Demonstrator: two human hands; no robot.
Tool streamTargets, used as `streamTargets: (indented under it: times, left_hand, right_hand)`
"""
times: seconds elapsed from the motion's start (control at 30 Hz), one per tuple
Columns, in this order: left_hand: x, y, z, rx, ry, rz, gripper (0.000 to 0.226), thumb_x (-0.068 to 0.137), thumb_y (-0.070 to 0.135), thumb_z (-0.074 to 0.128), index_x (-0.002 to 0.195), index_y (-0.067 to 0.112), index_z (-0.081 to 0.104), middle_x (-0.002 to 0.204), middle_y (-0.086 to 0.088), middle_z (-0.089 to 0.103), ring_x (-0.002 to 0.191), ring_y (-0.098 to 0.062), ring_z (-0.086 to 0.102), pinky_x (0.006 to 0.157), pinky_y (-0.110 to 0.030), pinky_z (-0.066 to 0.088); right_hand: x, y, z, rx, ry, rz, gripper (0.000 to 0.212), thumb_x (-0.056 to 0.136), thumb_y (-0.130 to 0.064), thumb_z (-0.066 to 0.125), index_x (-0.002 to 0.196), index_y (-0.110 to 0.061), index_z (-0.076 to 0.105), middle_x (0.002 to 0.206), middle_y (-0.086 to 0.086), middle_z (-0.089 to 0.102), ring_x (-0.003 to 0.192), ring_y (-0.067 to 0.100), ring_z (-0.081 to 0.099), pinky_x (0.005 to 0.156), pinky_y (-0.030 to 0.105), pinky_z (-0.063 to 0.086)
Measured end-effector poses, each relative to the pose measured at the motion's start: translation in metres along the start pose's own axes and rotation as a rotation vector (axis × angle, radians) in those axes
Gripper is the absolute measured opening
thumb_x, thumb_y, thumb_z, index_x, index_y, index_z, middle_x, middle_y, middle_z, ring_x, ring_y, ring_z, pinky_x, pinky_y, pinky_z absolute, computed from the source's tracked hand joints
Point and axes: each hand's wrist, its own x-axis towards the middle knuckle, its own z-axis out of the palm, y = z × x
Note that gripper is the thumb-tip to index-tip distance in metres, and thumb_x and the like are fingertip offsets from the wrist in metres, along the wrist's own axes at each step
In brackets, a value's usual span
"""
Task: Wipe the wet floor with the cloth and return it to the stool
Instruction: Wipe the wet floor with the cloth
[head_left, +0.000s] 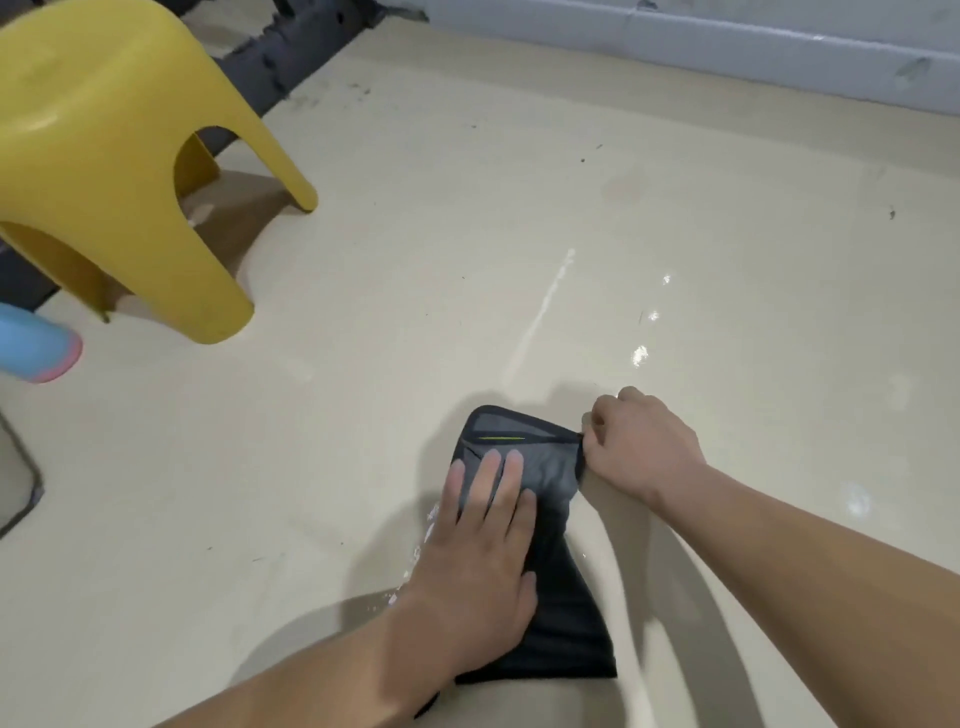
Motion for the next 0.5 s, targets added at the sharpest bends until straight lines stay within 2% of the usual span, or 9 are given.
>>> streamTargets:
  times: [0.07,0.1,0.17,0.2,0.3,0.33,0.43,0.5]
  left_hand:
    - [0.003,0.018,0.003,-0.069,-0.036,-0.024,0.079,0.099,0.045,0.036,0.163,0.006,0.01,0.169,-0.019,-0.015,0.154,-0.04,-0.022,0.123,-0.059,-0.016]
    - [0.004,0.026,0.008,-0.12,-0.059,-0.05,0.081,0.099,0.047,0.034,0.163,0.006,0.007,0.169,-0.018,-0.017,0.154,-0.038,-0.025,0.124,-0.057,-0.015]
    - [0.005,0.029,0.019,-0.172,-0.073,-0.084,0.085,0.093,0.053,0.041,0.161,0.007,0.02,0.171,-0.02,0.001,0.157,-0.037,-0.011,0.124,-0.055,0.001]
    - [0.006,0.026,0.022,-0.185,-0.062,-0.076,0.086,0.091,0.056,0.043,0.161,0.01,0.024,0.171,-0.019,0.007,0.157,-0.035,-0.007,0.122,-0.054,0.003]
    - [0.019,-0.002,0.022,-0.19,-0.019,0.045,0.083,0.097,0.059,0.034,0.164,0.019,0.006,0.171,-0.009,-0.016,0.153,-0.025,-0.03,0.122,-0.05,-0.016]
    - [0.028,-0.017,0.018,-0.195,0.018,0.067,0.083,0.097,0.059,0.034,0.164,0.019,0.008,0.171,-0.007,-0.015,0.154,-0.025,-0.029,0.123,-0.049,-0.016]
    - [0.06,-0.069,0.014,-0.133,0.109,0.138,0.082,0.09,0.058,0.048,0.16,0.019,0.03,0.173,-0.006,0.008,0.159,-0.028,-0.004,0.128,-0.051,0.003]
    - [0.078,-0.104,0.011,-0.145,0.131,0.104,0.083,0.088,0.057,0.051,0.16,0.021,0.031,0.172,-0.005,0.013,0.159,-0.027,0.002,0.128,-0.051,0.007]
  right_hand:
    - [0.007,-0.007,0.0,0.011,0.014,0.001,0.026,0.102,-0.035,0.04,0.102,-0.019,0.06,0.102,0.001,0.052,0.103,0.025,0.054,0.073,0.034,0.04]
    - [0.01,-0.01,0.001,0.015,0.028,-0.004,0.026,0.102,-0.035,0.04,0.101,-0.019,0.06,0.101,0.001,0.052,0.102,0.026,0.054,0.072,0.034,0.04]
    - [0.014,-0.013,0.003,0.029,0.061,0.0,0.026,0.102,-0.035,0.04,0.102,-0.019,0.061,0.098,0.0,0.052,0.1,0.025,0.055,0.07,0.034,0.042]
    - [0.016,-0.016,0.004,0.044,0.077,-0.002,0.027,0.102,-0.036,0.041,0.105,-0.02,0.062,0.099,-0.001,0.052,0.1,0.025,0.054,0.07,0.035,0.043]
    - [0.019,-0.027,0.003,0.118,0.101,-0.021,0.028,0.101,-0.034,0.042,0.117,-0.021,0.062,0.108,0.001,0.056,0.108,0.025,0.052,0.074,0.037,0.047]
    - [0.02,-0.032,0.003,0.15,0.106,-0.035,0.029,0.101,-0.033,0.043,0.12,-0.021,0.062,0.112,0.001,0.057,0.111,0.025,0.052,0.077,0.038,0.048]
    - [0.022,-0.047,0.003,0.232,0.121,-0.086,0.033,0.098,-0.031,0.048,0.128,-0.022,0.06,0.121,0.002,0.058,0.117,0.024,0.051,0.084,0.038,0.049]
    - [0.023,-0.059,0.004,0.286,0.123,-0.119,0.041,0.098,-0.029,0.05,0.138,-0.022,0.055,0.134,0.001,0.057,0.126,0.022,0.049,0.093,0.038,0.047]
